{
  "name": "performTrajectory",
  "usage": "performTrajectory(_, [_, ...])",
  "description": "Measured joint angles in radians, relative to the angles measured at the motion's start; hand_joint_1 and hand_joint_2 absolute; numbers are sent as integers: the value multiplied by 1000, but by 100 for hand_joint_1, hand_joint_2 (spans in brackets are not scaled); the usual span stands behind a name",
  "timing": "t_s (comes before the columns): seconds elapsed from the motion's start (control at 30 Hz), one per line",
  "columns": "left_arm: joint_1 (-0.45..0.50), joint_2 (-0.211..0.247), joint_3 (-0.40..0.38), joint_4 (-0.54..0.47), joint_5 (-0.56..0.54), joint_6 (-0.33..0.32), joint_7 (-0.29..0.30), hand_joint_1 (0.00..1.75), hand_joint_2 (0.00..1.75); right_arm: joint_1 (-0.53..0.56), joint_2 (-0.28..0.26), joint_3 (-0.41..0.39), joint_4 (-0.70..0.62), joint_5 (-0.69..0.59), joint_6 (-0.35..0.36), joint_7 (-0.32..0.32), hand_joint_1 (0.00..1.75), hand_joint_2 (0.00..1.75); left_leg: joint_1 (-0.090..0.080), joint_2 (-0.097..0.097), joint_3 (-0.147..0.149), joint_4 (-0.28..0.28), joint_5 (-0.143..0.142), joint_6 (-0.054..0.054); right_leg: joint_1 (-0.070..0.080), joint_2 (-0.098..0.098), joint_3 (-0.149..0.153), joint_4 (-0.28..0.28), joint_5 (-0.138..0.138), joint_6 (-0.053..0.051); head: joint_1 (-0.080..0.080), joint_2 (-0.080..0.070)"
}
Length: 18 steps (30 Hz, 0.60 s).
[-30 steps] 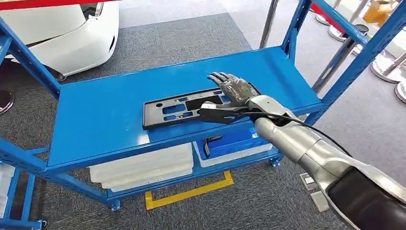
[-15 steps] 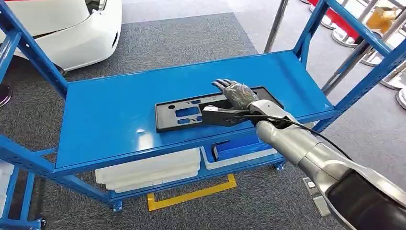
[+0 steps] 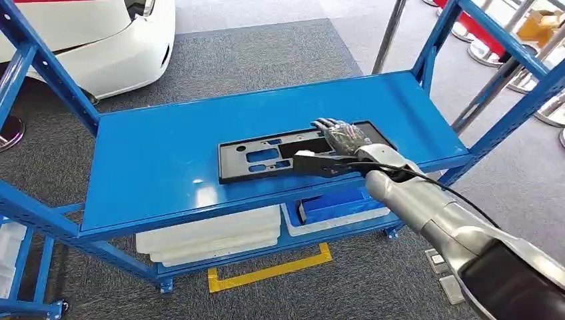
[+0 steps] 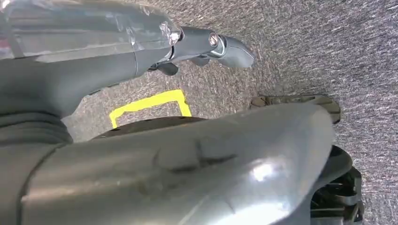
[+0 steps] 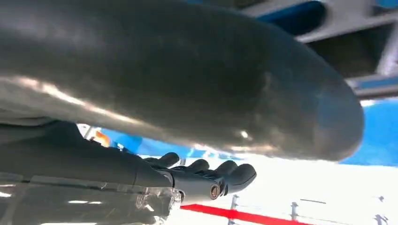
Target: Take the parts from the cabinet and place them on the table.
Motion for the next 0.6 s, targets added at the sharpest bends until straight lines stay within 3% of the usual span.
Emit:
performTrajectory(0.03, [0, 0, 0, 0, 0, 0, 2, 0, 0, 0, -2, 1, 7, 0, 1, 0, 0, 175, 0, 0, 0, -1, 0, 0, 0, 0, 0, 0, 0, 0, 0, 0])
performTrajectory(0.33, [0, 0, 0, 0, 0, 0, 3, 0, 0, -4, -8, 37, 92, 74, 22, 40, 0, 175, 0, 0, 2, -4, 1, -1, 0, 0, 0, 0, -1, 0, -1, 0])
performTrajectory(0.6, [0, 0, 0, 0, -8, -13, -1, 0, 0, -3, -20, 77, 148, 113, 38, 36, 0, 175, 0, 0, 2, -4, 1, -1, 0, 0, 0, 0, -1, 0, 1, 0])
